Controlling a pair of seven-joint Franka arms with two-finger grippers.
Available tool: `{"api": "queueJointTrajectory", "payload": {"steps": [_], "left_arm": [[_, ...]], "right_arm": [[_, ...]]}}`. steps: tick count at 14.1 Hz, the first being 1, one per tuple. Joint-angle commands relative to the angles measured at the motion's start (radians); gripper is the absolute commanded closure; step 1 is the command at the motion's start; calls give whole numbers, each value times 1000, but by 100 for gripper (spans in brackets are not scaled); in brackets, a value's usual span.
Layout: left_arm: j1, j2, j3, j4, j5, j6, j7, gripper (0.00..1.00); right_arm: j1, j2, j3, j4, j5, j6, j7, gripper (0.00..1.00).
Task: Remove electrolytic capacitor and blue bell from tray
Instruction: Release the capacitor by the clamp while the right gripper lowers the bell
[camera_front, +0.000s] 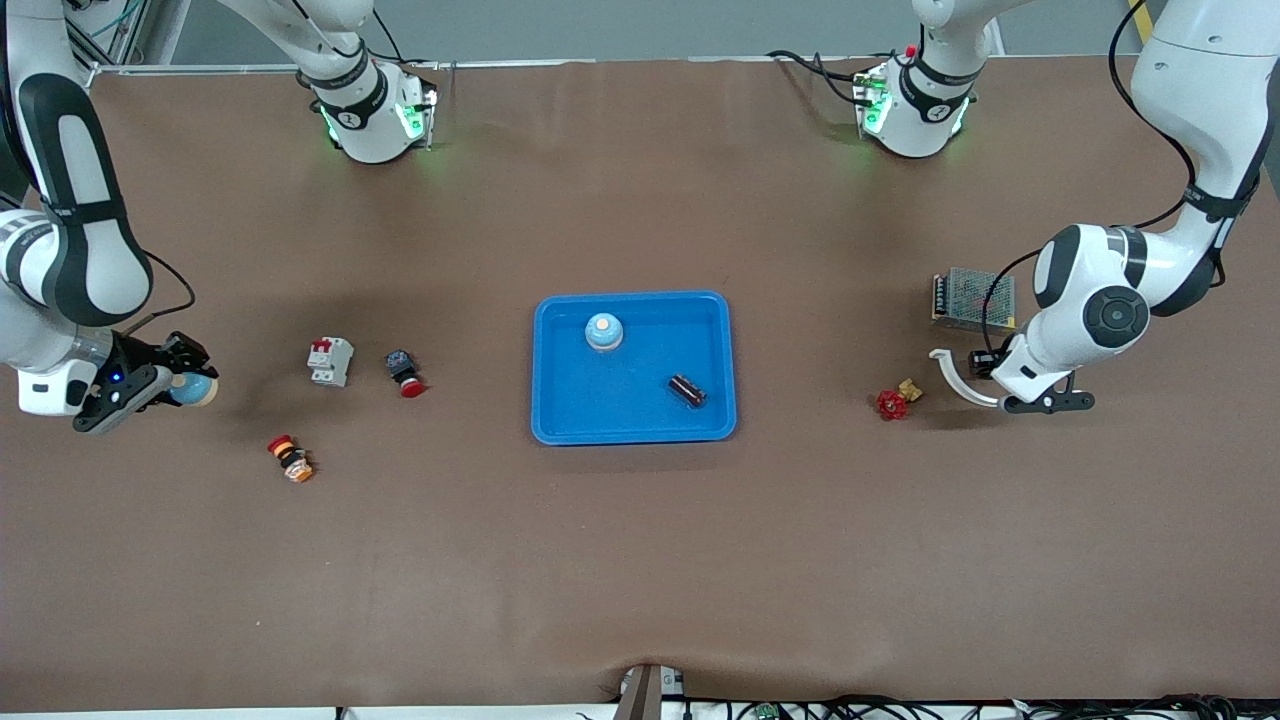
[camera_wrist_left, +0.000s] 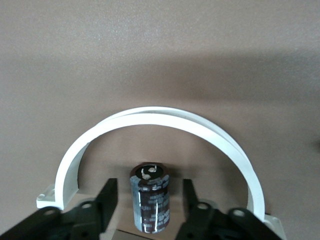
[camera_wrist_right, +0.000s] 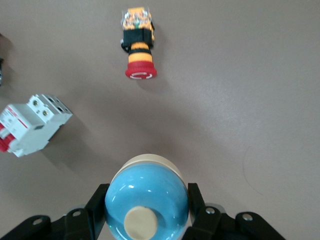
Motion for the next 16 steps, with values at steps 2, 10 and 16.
{"api": "queueJointTrajectory", "payload": {"steps": [2, 10, 16], "left_arm": [[9, -9, -11, 12, 26, 0, -11, 0], [1, -26, -184, 167, 7, -222, -221, 0], [-65, 30, -263, 294, -118, -256, -399, 0]], "right_arm": [[-30, -3, 19, -109, 69, 140, -96, 49], [-30, 9, 22, -204, 73, 294, -123, 49], [-30, 38, 22, -206, 73, 335, -152, 49]]}}
